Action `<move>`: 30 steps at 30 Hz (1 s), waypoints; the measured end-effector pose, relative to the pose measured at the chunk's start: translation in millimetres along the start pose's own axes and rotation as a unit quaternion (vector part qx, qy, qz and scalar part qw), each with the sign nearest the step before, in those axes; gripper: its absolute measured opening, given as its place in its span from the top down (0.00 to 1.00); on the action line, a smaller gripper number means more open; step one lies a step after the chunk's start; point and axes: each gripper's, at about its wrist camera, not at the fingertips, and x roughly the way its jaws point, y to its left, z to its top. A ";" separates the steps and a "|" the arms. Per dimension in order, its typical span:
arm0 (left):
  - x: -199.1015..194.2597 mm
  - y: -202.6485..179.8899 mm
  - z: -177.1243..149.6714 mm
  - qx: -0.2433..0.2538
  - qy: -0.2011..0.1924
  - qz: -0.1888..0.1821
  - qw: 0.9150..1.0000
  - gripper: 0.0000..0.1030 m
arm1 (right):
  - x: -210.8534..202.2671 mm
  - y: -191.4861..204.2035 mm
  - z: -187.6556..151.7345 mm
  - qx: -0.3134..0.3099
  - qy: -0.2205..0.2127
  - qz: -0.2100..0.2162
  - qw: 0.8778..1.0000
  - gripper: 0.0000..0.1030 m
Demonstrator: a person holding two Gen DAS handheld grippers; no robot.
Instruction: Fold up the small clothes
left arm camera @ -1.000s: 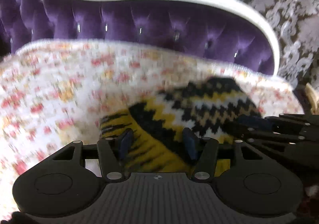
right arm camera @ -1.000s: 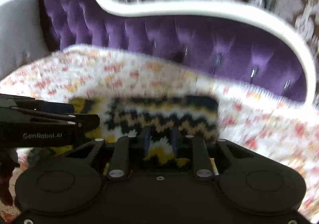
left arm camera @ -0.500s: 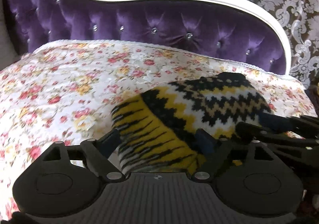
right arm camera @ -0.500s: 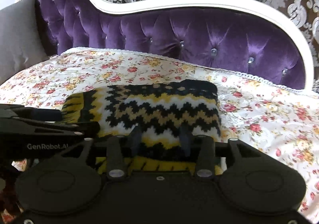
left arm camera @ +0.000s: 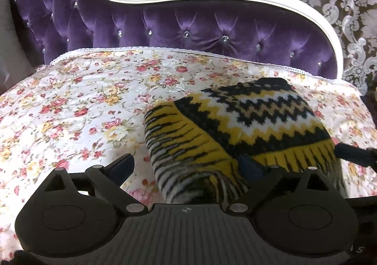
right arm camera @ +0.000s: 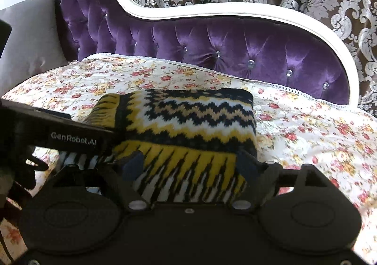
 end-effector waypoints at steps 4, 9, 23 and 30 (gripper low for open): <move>-24.1 2.2 -10.3 -0.008 -0.010 -0.007 1.000 0.07 | -17.5 -5.0 -10.9 0.035 0.010 0.005 0.999 0.14; -55.9 2.6 -26.2 -0.012 -0.021 -0.015 1.000 0.07 | -48.9 -11.3 -23.9 0.084 0.010 0.001 0.996 0.07; -112.9 -10.0 -66.7 -0.008 -0.024 -0.019 1.000 0.07 | -118.2 -0.4 -39.1 0.118 -0.013 -0.006 0.993 0.01; -126.5 -19.5 -72.9 -0.004 -0.018 0.015 1.000 0.07 | -133.9 8.8 -40.4 0.101 -0.019 -0.023 0.994 0.01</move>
